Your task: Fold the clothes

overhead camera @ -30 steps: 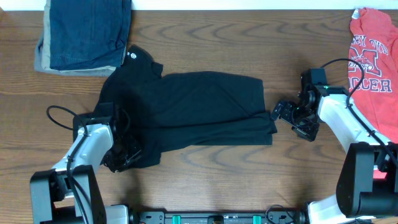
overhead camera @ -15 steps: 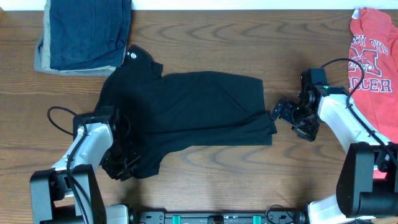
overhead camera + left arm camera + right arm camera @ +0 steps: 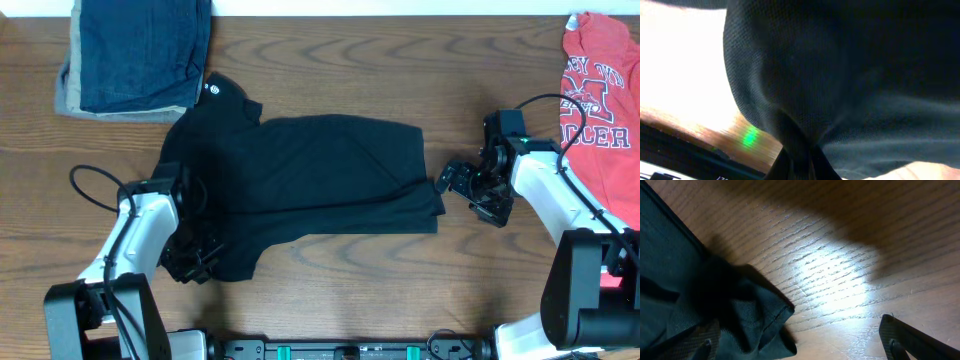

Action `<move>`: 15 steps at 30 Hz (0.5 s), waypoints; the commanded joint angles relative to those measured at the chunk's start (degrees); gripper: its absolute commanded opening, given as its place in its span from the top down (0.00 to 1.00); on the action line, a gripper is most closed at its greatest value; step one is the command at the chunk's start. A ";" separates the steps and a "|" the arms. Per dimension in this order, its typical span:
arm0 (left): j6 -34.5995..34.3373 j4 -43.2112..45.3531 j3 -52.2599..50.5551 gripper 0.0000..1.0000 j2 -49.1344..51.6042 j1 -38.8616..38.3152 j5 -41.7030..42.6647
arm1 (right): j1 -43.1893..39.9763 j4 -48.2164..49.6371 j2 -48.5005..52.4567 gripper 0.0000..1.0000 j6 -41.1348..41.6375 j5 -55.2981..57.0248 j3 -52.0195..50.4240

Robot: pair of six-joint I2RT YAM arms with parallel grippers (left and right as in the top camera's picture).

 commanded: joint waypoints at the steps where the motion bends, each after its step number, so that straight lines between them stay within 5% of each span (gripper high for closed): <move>1: 1.20 -0.13 3.37 0.94 -0.57 -0.02 -0.46 | 0.68 0.15 -0.81 0.01 0.48 -0.20 0.17; 15: 1.57 11.91 9.25 0.94 -0.63 -0.02 -0.44 | 0.68 0.28 -0.81 0.01 0.48 -0.20 0.17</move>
